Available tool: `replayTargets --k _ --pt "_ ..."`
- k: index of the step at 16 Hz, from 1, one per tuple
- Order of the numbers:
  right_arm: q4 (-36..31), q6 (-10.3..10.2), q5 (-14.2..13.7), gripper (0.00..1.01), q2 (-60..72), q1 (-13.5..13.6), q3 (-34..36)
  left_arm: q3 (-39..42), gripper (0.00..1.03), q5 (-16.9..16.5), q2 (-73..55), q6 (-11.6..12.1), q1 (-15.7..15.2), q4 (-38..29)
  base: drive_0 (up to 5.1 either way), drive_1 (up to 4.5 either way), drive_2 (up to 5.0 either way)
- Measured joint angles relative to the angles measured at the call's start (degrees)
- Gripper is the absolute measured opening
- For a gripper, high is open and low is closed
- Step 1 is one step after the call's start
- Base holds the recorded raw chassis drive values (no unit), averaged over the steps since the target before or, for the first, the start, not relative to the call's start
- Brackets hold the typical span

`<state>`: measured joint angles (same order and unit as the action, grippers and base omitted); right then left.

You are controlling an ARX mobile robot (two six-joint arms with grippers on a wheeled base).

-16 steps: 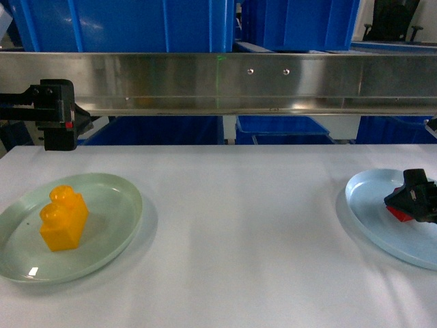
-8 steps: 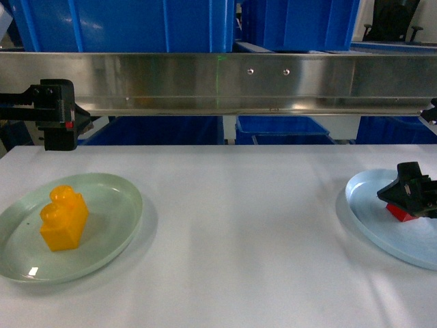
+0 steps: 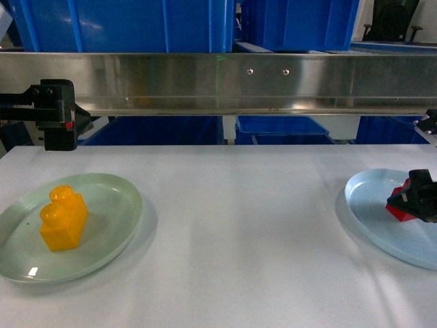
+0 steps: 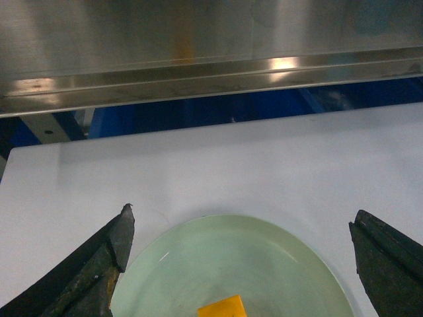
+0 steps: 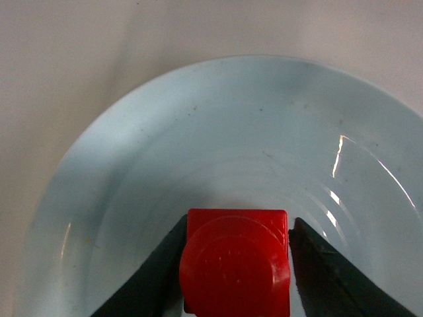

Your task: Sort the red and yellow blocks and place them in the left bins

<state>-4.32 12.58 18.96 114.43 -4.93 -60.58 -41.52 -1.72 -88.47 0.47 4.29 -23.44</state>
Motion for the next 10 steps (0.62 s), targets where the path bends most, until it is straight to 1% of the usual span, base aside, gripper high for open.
replayTargets --k 1,2,3,6,8,9,10 --pt "-0.5 0.0 0.2 0.37 0.0 0.0 0.0 0.0 0.98 0.0 0.0 0.0 0.0 0.0 0.0 0.0 0.0" --pt "-0.7 0.0 0.2 0.3 0.0 0.0 0.0 0.0 0.98 0.0 0.0 0.0 0.0 0.0 0.0 0.0 0.0" --pt "-0.7 0.0 0.4 0.28 0.0 0.0 0.0 0.0 0.98 0.0 0.0 0.0 0.0 0.0 0.0 0.0 0.0" --pt "-0.9 -0.6 0.6 0.28 -0.2 -0.1 0.2 0.0 0.98 0.0 0.0 0.0 0.0 0.0 0.0 0.0 0.0" --pt "-0.9 -2.9 1.0 0.28 -4.2 -0.6 2.6 0.0 0.98 0.0 0.0 0.0 0.0 0.0 0.0 0.0 0.0" --pt "-1.3 -4.5 1.3 0.28 -8.0 -1.6 4.5 0.0 0.98 0.0 0.0 0.0 0.0 0.0 0.0 0.0 0.0" --pt "-1.6 -6.1 0.9 0.28 -11.7 -2.7 6.1 0.0 0.98 0.0 0.0 0.0 0.0 0.0 0.0 0.0 0.0"
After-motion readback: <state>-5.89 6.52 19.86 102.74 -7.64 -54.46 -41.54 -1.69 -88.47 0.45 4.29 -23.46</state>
